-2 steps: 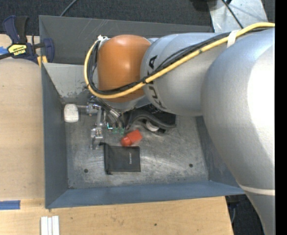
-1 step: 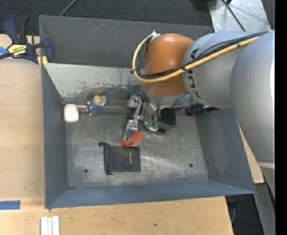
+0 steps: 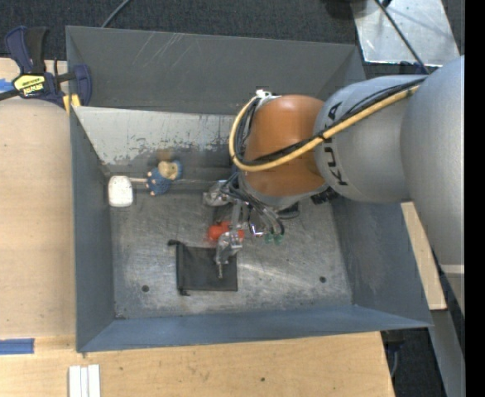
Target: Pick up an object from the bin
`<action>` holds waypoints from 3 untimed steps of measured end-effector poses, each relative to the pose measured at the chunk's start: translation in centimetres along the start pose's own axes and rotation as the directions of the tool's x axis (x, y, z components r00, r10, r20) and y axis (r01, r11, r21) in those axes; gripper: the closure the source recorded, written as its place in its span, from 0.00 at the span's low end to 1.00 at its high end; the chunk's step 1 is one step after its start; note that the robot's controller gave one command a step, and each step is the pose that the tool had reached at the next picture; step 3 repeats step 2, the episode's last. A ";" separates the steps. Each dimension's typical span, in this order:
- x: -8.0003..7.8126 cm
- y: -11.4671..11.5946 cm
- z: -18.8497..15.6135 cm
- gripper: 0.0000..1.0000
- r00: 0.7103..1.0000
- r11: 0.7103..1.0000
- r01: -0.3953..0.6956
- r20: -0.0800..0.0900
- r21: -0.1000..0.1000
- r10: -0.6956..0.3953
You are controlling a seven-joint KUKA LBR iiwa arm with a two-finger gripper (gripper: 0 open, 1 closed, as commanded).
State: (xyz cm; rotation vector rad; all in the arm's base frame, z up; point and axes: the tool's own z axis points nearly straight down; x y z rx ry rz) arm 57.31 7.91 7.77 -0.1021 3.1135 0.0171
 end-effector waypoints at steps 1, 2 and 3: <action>-0.1 -0.3 -0.1 1.00 1.000 1.000 -0.005 0.002 0.003 0.005; -1.3 0.7 -16.9 1.00 0.997 0.997 -0.078 -0.014 0.010 0.078; -1.3 0.7 -16.9 1.00 0.997 0.997 -0.078 -0.014 0.010 0.078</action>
Offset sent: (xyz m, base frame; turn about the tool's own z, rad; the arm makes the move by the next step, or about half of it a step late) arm 0.0000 0.0000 0.0000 0.0000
